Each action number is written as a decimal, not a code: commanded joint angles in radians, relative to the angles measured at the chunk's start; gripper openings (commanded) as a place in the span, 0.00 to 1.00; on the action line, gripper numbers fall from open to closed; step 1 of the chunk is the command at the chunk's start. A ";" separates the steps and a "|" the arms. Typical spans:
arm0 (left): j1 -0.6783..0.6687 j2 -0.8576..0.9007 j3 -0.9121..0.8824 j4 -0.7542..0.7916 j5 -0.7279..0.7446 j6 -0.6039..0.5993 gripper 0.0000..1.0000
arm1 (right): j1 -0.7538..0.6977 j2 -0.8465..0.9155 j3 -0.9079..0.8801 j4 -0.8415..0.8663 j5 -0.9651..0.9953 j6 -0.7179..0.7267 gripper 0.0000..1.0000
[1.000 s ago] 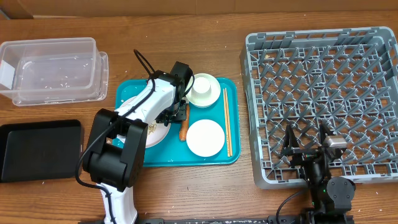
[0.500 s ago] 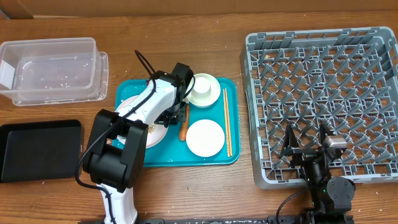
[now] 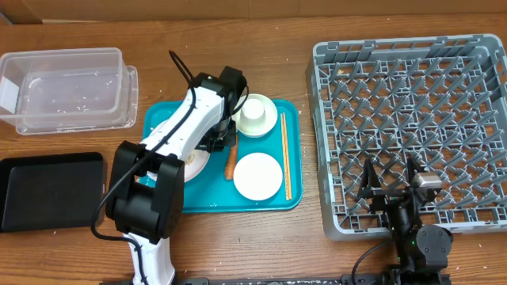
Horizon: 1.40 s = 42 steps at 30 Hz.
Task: Sort waste into correct bins and load items into the dishwasher
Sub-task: 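Lift the white plate with the left gripper and carry it left over the black tray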
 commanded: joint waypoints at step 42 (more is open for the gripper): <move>0.529 -0.067 0.336 -0.194 0.043 -0.104 0.04 | -0.005 -0.008 -0.010 0.003 0.009 -0.001 1.00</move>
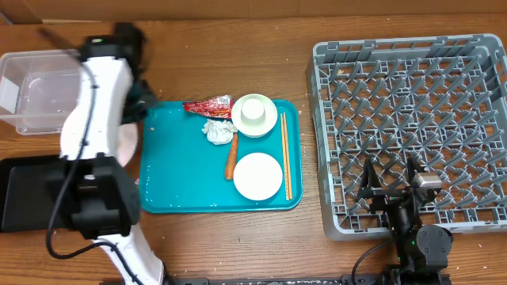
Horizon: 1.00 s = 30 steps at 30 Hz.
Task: Sort waste into correct bins and load items into the dishwasher
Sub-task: 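Lift the white plate with the left gripper and carry it left over the black tray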
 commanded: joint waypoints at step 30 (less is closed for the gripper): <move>0.535 -0.042 0.026 0.146 0.351 0.053 0.04 | -0.006 -0.008 -0.010 0.003 0.009 0.000 1.00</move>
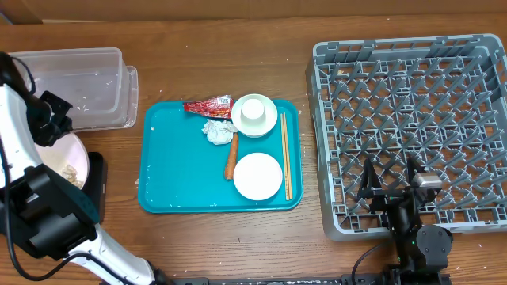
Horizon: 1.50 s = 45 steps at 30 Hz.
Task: Sort waste into correct bins and load items into the dishwasher
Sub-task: 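Lift the white plate with the left gripper and carry it left over the black tray, then tilt the plate with the left gripper to dump rice onto the black tray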
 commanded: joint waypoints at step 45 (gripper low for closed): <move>0.370 -0.041 0.026 -0.010 0.676 0.216 0.04 | -0.006 -0.008 -0.010 0.003 0.009 0.000 1.00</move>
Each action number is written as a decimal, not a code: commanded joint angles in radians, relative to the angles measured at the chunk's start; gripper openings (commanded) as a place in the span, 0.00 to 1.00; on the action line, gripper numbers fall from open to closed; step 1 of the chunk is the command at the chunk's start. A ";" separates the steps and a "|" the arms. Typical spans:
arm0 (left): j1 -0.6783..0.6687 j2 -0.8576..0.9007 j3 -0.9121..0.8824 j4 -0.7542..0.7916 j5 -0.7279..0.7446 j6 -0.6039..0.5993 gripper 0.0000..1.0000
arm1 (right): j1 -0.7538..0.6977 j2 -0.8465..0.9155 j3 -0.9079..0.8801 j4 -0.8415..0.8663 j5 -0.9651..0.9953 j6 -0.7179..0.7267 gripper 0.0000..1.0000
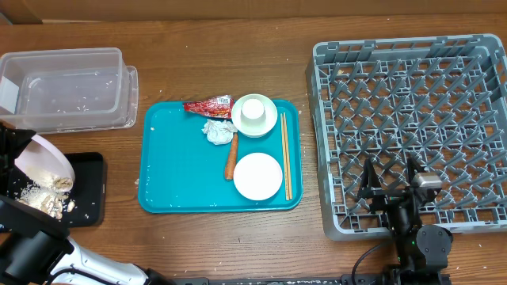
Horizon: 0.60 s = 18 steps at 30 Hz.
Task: Sort waste into correct bins and load items into the dishwasher
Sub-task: 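Tilt the plate with the left gripper to dump rice onto the black tray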
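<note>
My left gripper (14,149) sits at the far left edge of the overhead view, shut on a pale pink plate (46,161). The plate is tilted steeply over the black tray (89,187). Pale food scraps (41,195) lie under its lower rim on the black tray. On the teal tray (174,174) are a red wrapper (207,105), crumpled paper (215,131), a white cup on a saucer (253,114), an orange sausage (230,159), a white plate (257,176) and chopsticks (285,155). My right gripper (390,184) is open over the front edge of the grey dishwasher rack (412,55).
A clear plastic bin (67,89) stands at the back left, just behind the black tray. The grey rack fills the right side of the table. Bare wood lies between the teal tray and the rack.
The pink plate was held fairly flat over the black tray; now it is tipped steeply and scraps lie on the tray. The left arm is further off the left edge. The right arm has not moved.
My left gripper was first down at the left part of the teal tray, on the pink plate. Then it held the plate left of the tray by the clear bin, then over the black tray. Now the plate is tipped there with scraps below it.
</note>
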 commanded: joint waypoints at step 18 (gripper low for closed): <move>0.114 -0.041 0.026 -0.049 0.221 0.071 0.04 | -0.006 -0.008 -0.010 0.003 0.009 -0.001 1.00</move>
